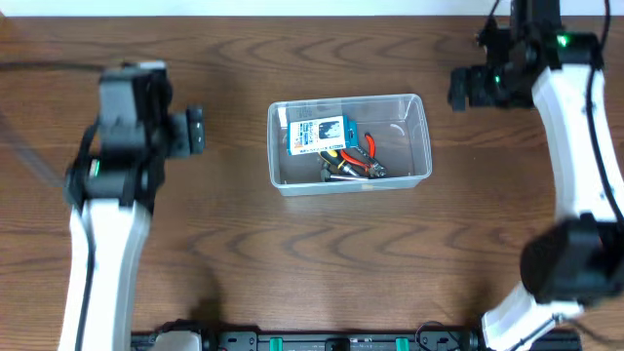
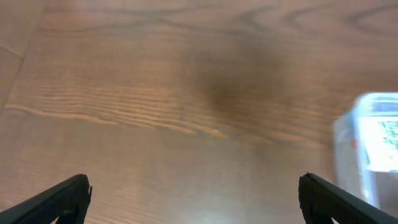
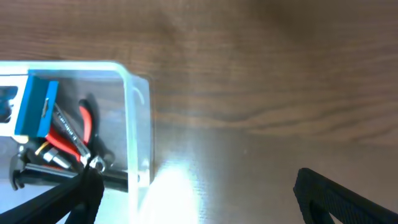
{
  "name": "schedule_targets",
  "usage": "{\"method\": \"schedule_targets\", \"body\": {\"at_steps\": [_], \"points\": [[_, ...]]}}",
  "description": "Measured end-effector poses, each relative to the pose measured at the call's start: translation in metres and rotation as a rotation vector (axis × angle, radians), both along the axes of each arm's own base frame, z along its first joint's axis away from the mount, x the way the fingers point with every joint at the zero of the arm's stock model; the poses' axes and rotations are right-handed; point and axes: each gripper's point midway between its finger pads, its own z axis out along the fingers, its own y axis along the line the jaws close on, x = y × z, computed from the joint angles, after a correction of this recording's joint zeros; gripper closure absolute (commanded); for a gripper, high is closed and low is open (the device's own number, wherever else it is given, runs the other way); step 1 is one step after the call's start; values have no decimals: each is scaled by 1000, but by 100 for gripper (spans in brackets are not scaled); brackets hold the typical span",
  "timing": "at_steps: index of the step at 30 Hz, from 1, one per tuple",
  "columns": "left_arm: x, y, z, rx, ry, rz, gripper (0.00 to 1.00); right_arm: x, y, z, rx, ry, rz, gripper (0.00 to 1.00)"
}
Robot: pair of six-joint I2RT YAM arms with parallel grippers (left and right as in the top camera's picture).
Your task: Pack container
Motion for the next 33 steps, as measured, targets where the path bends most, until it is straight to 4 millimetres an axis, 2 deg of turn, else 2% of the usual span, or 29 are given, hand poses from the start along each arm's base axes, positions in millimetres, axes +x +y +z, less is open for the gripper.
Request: {"method": "schedule_targets", "body": {"at_steps": [4, 6, 11, 14, 17, 25, 33], "points": [[-39, -12, 15, -51, -137, -43, 2, -43, 0, 14, 12, -101, -44, 1], [-66, -19, 15, -66, -198, -71, 2, -76, -1, 16, 16, -150, -76, 1], [-122, -30, 5, -78, -293, -137, 2, -160, -1, 16, 0, -278, -141, 1], [-149, -30, -5, -82, -313, -149, 2, -194, -3, 19, 1, -384, -160, 1], [-167, -30, -15, -85, -295, -153, 2, -221, -7, 23, 4, -478, -180, 1], [-188, -28, -37, -85, -203, -150, 2, -271, -11, 16, 3, -500, -202, 1], [-191, -28, -41, -85, -182, -149, 2, -275, -12, 13, 0, -488, -203, 1]]}}
